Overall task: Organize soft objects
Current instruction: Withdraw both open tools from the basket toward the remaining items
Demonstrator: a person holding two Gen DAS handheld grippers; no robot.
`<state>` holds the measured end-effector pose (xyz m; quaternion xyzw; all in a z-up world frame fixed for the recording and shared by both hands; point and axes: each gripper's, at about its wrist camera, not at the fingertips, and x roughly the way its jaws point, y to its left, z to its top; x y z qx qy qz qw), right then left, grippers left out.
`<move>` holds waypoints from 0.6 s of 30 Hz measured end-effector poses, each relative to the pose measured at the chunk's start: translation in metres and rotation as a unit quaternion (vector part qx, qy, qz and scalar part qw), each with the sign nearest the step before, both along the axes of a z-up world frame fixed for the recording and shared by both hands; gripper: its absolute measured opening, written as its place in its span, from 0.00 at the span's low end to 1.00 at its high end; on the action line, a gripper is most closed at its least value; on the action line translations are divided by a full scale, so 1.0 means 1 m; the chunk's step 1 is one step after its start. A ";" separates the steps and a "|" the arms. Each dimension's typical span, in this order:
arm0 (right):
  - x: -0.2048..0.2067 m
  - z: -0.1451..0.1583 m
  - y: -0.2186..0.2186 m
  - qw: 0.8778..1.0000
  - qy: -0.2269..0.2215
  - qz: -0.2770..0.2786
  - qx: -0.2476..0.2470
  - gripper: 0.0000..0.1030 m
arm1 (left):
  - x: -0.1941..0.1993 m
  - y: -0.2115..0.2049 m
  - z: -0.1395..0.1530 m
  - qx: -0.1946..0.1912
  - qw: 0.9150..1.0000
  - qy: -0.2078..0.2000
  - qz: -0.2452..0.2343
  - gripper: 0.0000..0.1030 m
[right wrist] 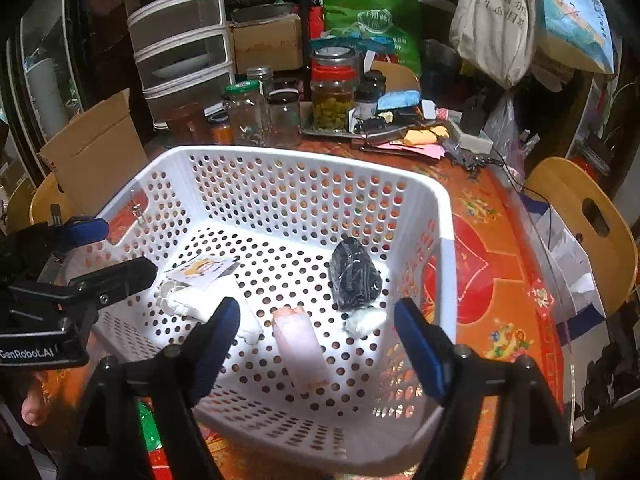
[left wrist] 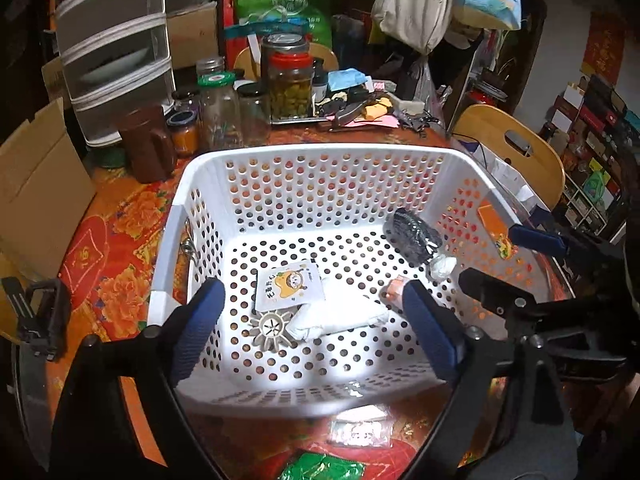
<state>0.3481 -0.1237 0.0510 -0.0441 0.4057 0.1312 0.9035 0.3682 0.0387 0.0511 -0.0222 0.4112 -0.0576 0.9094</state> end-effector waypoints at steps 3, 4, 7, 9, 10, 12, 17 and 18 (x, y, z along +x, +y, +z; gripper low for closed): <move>-0.007 0.003 -0.001 1.000 -0.004 0.001 0.000 0.87 | -0.011 -0.003 0.005 0.004 1.000 -0.004 -0.004 0.88; -0.011 0.005 -0.002 1.000 -0.007 0.002 -0.001 0.88 | -0.017 -0.003 0.007 0.006 1.000 -0.007 -0.005 0.89; -0.021 0.008 -0.006 1.000 -0.013 0.002 -0.001 0.93 | -0.034 -0.005 0.012 0.012 1.000 -0.014 -0.006 0.91; -0.027 0.009 -0.008 1.000 -0.017 0.001 -0.001 0.95 | -0.047 -0.005 0.015 0.016 1.000 -0.018 -0.005 0.93; -0.031 0.010 -0.010 1.000 -0.019 -0.001 -0.001 0.95 | -0.054 -0.005 0.016 0.019 1.000 -0.018 -0.002 0.94; -0.039 0.012 -0.014 1.000 -0.025 -0.004 0.002 0.96 | -0.068 -0.004 0.018 0.027 0.999 -0.022 -0.001 0.94; -0.059 0.013 -0.021 0.999 -0.032 -0.002 0.004 0.97 | -0.105 0.000 0.017 0.026 0.999 -0.025 -0.005 0.94; -0.064 0.013 -0.022 0.999 -0.032 0.001 0.009 0.97 | -0.113 0.002 0.015 0.022 0.999 -0.024 -0.006 0.94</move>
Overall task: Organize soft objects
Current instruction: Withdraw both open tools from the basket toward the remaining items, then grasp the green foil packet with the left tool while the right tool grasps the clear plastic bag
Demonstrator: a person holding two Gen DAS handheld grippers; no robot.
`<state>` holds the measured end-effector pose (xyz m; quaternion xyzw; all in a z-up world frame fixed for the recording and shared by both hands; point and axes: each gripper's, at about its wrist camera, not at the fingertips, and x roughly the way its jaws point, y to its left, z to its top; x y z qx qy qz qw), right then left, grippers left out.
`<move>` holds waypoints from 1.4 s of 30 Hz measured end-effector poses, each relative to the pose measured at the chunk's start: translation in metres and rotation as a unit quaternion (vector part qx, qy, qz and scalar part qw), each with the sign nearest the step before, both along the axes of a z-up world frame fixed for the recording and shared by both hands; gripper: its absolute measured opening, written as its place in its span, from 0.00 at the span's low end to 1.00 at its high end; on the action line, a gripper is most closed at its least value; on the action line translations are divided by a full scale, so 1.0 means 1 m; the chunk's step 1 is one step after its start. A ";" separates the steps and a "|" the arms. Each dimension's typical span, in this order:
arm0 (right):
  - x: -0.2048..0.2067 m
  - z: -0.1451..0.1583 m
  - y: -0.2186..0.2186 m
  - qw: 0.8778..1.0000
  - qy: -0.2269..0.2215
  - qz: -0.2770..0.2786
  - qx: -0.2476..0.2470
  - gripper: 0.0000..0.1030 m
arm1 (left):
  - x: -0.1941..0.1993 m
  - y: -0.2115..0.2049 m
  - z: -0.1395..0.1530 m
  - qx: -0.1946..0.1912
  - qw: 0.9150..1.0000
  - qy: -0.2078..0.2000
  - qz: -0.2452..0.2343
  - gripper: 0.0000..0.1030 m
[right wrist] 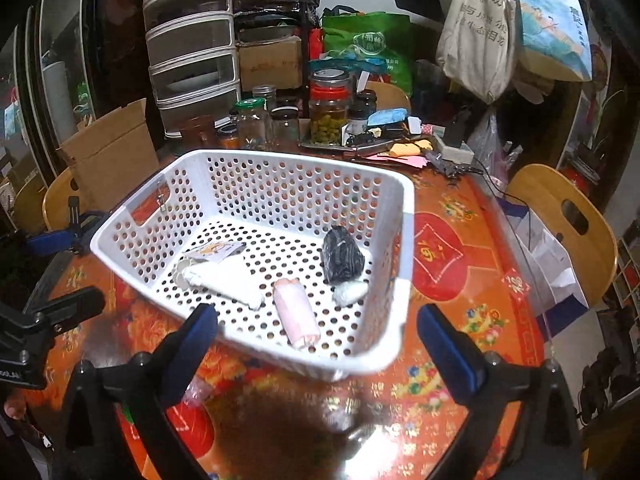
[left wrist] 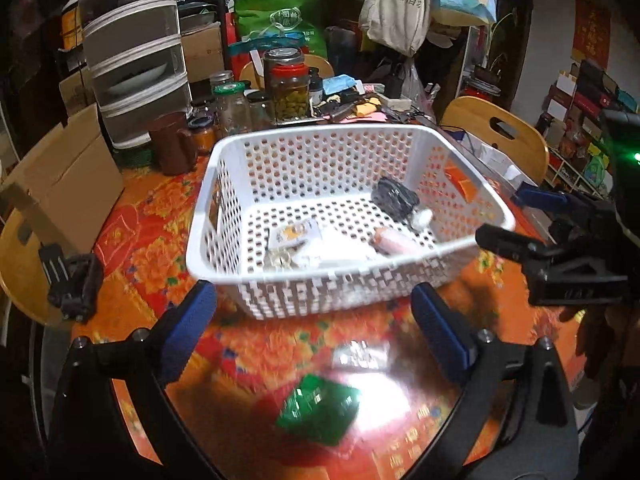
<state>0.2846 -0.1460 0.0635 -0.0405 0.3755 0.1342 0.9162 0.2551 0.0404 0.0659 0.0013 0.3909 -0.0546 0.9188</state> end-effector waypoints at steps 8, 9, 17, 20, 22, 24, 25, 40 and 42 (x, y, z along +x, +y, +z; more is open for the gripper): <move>-0.039 -0.010 -0.008 1.000 0.001 0.007 0.007 0.97 | -0.050 0.010 -0.030 -0.016 1.000 0.011 0.004 0.94; -0.042 -0.013 -0.008 1.000 0.003 0.008 0.008 0.97 | -0.053 0.011 -0.036 -0.017 1.000 0.013 0.008 0.94; -0.062 -0.052 0.006 0.999 0.030 0.022 0.002 0.97 | -0.056 0.011 -0.089 -0.018 0.998 0.052 0.011 0.94; -0.064 -0.063 0.011 0.999 0.040 0.033 0.008 0.97 | -0.053 0.007 -0.106 -0.016 0.998 0.064 0.008 0.94; -0.064 -0.068 0.013 0.998 0.044 0.037 0.013 0.97 | -0.051 0.005 -0.116 -0.014 0.997 0.072 0.006 0.94; -0.063 -0.073 0.015 0.998 0.048 0.040 0.023 0.97 | -0.049 0.004 -0.127 -0.017 0.997 0.081 0.003 0.94; -0.062 -0.074 0.016 0.998 0.050 0.042 0.025 0.97 | -0.048 0.003 -0.130 -0.018 0.996 0.082 0.002 0.94; -0.054 -0.084 0.038 0.995 0.064 0.069 0.036 0.94 | -0.037 -0.003 -0.155 0.005 0.996 0.085 0.007 0.71; -0.052 -0.086 0.043 0.995 0.066 0.071 0.033 0.94 | -0.037 -0.004 -0.156 0.011 0.997 0.080 0.006 0.70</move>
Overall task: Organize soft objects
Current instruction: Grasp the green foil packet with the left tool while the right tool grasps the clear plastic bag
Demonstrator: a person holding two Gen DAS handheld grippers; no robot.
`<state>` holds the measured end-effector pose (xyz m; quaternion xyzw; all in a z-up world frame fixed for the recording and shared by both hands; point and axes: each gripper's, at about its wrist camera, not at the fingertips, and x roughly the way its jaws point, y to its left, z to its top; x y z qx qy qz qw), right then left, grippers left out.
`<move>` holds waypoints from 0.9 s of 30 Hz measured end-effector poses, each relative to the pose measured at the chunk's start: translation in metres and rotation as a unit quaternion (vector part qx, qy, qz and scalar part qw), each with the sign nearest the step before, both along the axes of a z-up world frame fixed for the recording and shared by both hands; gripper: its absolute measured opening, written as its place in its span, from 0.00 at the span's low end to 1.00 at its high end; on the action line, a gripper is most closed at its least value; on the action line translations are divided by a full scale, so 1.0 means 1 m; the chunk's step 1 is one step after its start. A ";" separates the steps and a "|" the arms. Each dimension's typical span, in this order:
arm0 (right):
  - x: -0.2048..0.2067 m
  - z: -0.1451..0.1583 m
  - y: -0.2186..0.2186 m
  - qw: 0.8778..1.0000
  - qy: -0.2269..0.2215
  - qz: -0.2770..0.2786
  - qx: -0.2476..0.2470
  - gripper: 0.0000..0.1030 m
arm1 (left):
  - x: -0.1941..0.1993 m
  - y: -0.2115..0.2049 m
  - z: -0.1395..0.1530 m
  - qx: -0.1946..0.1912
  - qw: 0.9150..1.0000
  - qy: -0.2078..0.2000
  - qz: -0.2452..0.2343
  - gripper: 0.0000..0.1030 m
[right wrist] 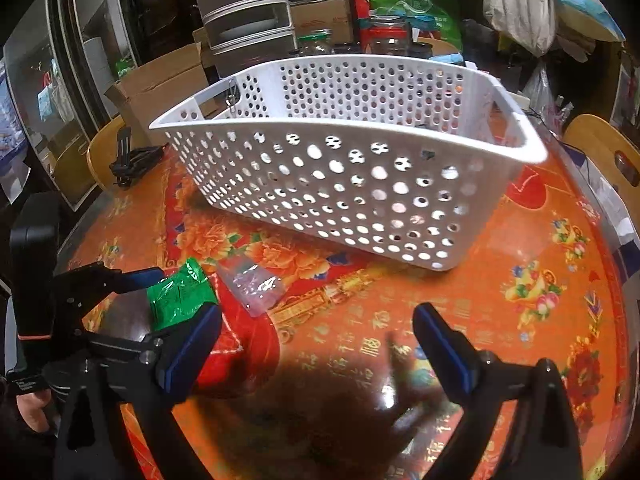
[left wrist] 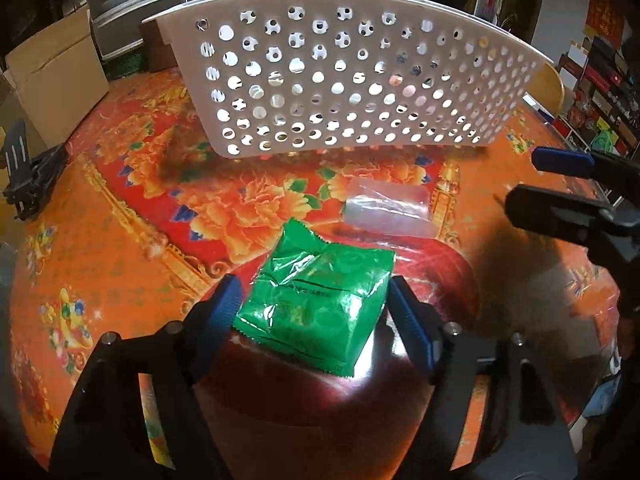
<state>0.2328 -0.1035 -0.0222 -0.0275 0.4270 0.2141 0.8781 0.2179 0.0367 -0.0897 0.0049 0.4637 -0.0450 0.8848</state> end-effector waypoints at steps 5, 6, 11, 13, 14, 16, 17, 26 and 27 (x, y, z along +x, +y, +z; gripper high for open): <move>0.009 -0.008 0.013 1.000 0.010 0.010 -0.001 0.94 | -0.005 0.007 0.003 -0.002 1.000 -0.006 -0.005 0.56; 0.010 -0.010 0.017 1.000 0.011 0.013 -0.004 0.94 | -0.006 0.010 0.004 -0.002 1.000 -0.006 -0.005 0.56; 0.019 -0.021 0.044 0.999 0.016 0.036 -0.025 0.83 | -0.012 0.022 0.005 -0.006 1.000 -0.012 0.006 0.53; 0.023 -0.025 0.053 0.998 0.019 0.044 -0.034 0.77 | -0.013 0.025 0.005 -0.008 1.000 -0.013 0.007 0.52; 0.025 -0.027 0.058 0.998 0.019 0.048 -0.039 0.72 | -0.015 0.026 0.006 -0.009 1.000 -0.014 0.008 0.52; 0.027 -0.031 0.066 0.997 0.018 0.054 -0.048 0.67 | -0.015 0.032 0.005 -0.011 1.000 -0.015 0.011 0.52; 0.028 -0.032 0.070 0.997 0.018 0.058 -0.053 0.64 | -0.016 0.033 0.006 -0.013 1.000 -0.014 0.011 0.52; 0.035 -0.037 0.088 0.995 0.009 0.068 -0.077 0.50 | -0.015 0.039 0.004 -0.016 1.000 -0.016 0.016 0.52; 0.035 -0.037 0.089 0.995 0.007 0.067 -0.080 0.44 | -0.015 0.040 0.004 -0.017 1.000 -0.016 0.016 0.52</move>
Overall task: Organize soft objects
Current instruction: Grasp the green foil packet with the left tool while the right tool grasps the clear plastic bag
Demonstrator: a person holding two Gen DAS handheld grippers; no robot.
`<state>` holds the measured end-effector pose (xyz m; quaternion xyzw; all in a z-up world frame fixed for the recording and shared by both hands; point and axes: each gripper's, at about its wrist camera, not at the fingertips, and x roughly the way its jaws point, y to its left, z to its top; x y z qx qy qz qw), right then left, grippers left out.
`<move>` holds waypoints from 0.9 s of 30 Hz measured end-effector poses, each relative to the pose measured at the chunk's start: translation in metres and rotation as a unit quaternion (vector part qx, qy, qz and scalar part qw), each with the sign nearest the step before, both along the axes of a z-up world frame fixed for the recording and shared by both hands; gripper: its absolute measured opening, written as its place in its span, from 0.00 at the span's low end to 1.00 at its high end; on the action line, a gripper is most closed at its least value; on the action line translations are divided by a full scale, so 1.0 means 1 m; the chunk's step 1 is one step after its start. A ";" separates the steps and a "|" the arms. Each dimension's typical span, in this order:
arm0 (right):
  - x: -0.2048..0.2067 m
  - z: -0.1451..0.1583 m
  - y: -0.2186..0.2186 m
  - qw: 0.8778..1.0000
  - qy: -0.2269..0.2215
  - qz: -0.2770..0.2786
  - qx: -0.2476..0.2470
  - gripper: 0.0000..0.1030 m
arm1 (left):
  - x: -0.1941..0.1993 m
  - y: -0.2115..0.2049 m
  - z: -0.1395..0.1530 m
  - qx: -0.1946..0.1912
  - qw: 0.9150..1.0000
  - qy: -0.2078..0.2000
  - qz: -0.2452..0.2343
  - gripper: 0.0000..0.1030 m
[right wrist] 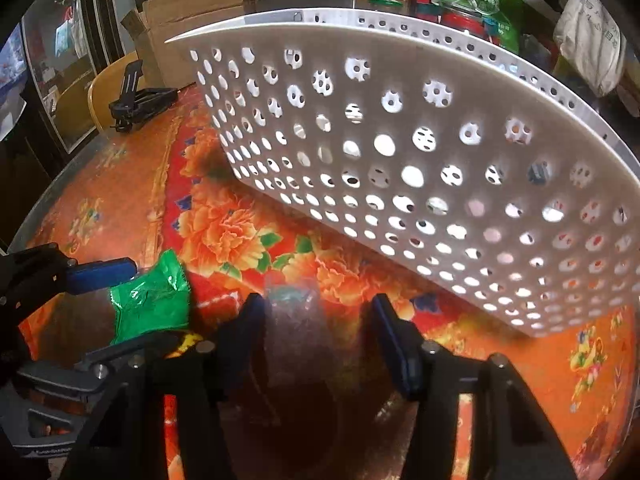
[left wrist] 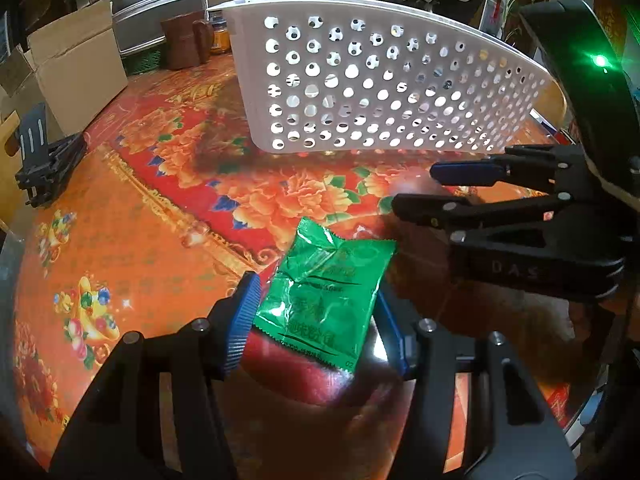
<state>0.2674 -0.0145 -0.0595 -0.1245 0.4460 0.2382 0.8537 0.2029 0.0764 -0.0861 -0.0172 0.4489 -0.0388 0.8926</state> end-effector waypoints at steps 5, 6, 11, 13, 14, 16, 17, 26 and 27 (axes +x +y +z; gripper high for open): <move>-0.006 0.001 0.000 1.000 -0.004 0.004 -0.007 0.28 | -0.001 0.002 0.001 -0.006 1.000 -0.004 0.002 0.51; -0.007 0.001 -0.001 1.000 -0.005 0.004 -0.008 0.28 | -0.002 0.001 0.002 -0.007 1.000 -0.007 0.000 0.50; -0.020 0.011 -0.013 1.000 -0.018 0.001 0.005 0.28 | -0.008 -0.007 0.008 -0.003 1.000 -0.024 -0.006 0.48; -0.025 0.015 -0.021 1.000 -0.021 -0.001 0.012 0.28 | -0.011 -0.010 0.012 -0.004 0.999 -0.031 -0.005 0.47; -0.027 0.017 -0.026 1.000 -0.023 -0.003 0.016 0.28 | -0.012 -0.011 0.014 -0.004 0.999 -0.034 -0.005 0.47; -0.032 0.021 -0.035 0.999 -0.027 -0.006 0.020 0.28 | -0.014 -0.013 0.016 -0.005 0.999 -0.038 -0.008 0.47; -0.034 0.023 -0.040 0.999 -0.028 -0.008 0.021 0.28 | -0.015 -0.014 0.018 -0.004 0.999 -0.040 -0.007 0.47; -0.049 0.044 -0.078 0.998 -0.040 -0.023 0.039 0.28 | -0.028 -0.027 0.046 0.005 0.998 -0.066 -0.008 0.47; -0.052 0.044 -0.083 0.998 -0.038 -0.024 0.042 0.28 | -0.031 -0.027 0.051 0.007 0.997 -0.070 -0.008 0.47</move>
